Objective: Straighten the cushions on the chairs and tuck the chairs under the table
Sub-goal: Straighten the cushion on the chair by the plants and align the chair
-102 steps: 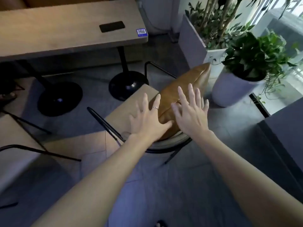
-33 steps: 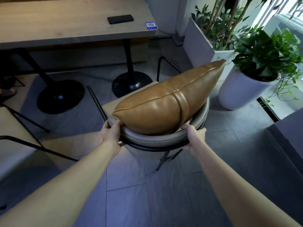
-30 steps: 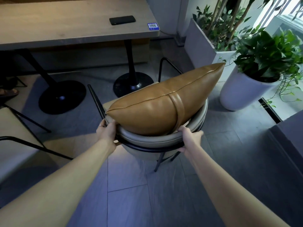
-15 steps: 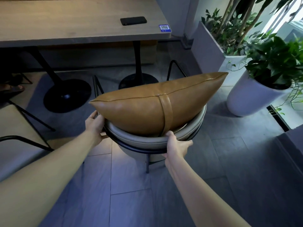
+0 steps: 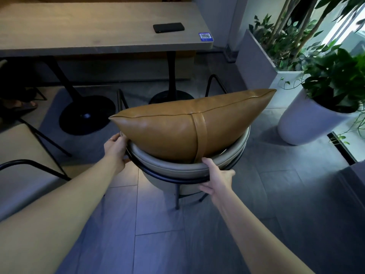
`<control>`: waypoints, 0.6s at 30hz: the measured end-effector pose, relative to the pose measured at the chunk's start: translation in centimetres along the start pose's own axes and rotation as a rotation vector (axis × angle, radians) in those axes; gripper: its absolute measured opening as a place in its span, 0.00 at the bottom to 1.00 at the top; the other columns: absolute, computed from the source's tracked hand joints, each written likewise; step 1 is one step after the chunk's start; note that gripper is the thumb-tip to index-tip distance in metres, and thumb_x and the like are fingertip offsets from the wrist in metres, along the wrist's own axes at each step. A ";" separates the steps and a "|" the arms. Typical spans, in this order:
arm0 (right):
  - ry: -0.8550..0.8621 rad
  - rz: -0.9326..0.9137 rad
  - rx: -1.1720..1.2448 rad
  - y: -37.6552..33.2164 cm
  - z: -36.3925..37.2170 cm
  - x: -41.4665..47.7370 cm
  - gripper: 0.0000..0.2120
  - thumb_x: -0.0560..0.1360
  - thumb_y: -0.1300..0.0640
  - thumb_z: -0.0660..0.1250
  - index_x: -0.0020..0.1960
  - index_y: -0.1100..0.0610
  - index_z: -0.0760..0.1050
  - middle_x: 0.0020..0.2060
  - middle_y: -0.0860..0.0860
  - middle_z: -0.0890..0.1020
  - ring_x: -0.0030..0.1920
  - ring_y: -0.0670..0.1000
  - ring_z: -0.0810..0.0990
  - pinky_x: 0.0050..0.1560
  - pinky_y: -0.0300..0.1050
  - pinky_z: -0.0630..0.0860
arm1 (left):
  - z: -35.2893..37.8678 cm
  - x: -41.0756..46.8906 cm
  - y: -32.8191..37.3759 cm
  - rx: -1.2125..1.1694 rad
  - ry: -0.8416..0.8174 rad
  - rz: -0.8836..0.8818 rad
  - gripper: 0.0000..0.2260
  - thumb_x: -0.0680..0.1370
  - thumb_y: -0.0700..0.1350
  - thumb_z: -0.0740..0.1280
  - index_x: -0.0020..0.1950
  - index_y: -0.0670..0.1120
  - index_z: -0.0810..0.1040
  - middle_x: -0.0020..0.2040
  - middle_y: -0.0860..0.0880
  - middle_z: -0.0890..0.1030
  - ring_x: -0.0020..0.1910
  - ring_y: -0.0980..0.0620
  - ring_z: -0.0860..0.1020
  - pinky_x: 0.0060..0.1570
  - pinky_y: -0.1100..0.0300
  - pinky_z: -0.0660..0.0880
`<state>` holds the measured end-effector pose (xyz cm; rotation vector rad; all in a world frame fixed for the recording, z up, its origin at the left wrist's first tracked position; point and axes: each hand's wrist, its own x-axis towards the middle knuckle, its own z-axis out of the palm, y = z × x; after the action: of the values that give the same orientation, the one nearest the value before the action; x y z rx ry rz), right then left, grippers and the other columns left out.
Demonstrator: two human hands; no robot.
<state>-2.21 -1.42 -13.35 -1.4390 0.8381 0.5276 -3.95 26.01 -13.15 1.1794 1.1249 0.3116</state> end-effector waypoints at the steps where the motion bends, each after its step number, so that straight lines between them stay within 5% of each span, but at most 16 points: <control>1: -0.010 -0.004 0.004 -0.2 -0.4 0.1 0.37 0.69 0.46 0.81 0.64 0.49 0.58 0.62 0.60 0.76 0.53 0.63 0.85 0.35 0.46 0.84 | 0.0 -0.1 0.2 -0.002 -0.010 0.000 0.16 0.77 0.44 0.67 0.65 0.45 0.79 0.55 0.41 0.84 0.51 0.41 0.84 0.35 0.49 0.84; 3: -0.002 -0.018 0.021 -0.4 -0.7 0.2 0.35 0.69 0.48 0.81 0.63 0.50 0.60 0.61 0.59 0.76 0.55 0.63 0.85 0.33 0.44 0.84 | 0.1 -0.4 0.5 0.005 -0.024 0.000 0.05 0.76 0.43 0.68 0.51 0.47 0.81 0.45 0.44 0.82 0.36 0.47 0.81 0.22 0.60 0.74; 6: -0.011 -0.032 0.057 -0.4 -0.6 0.4 0.34 0.69 0.49 0.81 0.64 0.52 0.63 0.61 0.58 0.75 0.56 0.64 0.83 0.38 0.49 0.86 | 0.6 -0.2 0.8 0.045 -0.044 0.004 0.03 0.75 0.42 0.66 0.42 0.48 0.76 0.36 0.44 0.77 0.24 0.49 0.73 0.20 0.60 0.72; 10: -0.032 -0.030 0.101 -0.6 0.1 0.3 0.35 0.69 0.49 0.82 0.66 0.52 0.63 0.64 0.59 0.75 0.59 0.64 0.82 0.47 0.55 0.87 | 1.2 0.2 2.1 0.060 -0.039 0.052 0.02 0.74 0.42 0.67 0.44 0.48 0.79 0.40 0.45 0.81 0.37 0.47 0.79 0.25 0.60 0.74; 15: -0.041 -0.026 0.097 0.0 2.7 -0.7 0.39 0.70 0.48 0.82 0.68 0.49 0.58 0.69 0.58 0.74 0.62 0.66 0.82 0.25 0.40 0.78 | 0.4 1.7 2.6 0.066 -0.013 0.033 0.02 0.78 0.45 0.67 0.45 0.49 0.77 0.43 0.47 0.81 0.43 0.46 0.79 0.38 0.54 0.76; 18: -0.035 -0.027 0.109 0.1 4.1 -0.8 0.43 0.70 0.47 0.82 0.73 0.50 0.58 0.70 0.58 0.75 0.63 0.66 0.82 0.27 0.40 0.76 | -0.2 2.6 2.9 0.059 -0.020 0.034 0.02 0.79 0.46 0.66 0.48 0.49 0.77 0.44 0.48 0.81 0.46 0.45 0.80 0.39 0.54 0.76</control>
<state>-2.06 2.80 -13.09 -1.3357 0.8065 0.4783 -1.97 29.16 -12.09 1.2516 1.1039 0.2937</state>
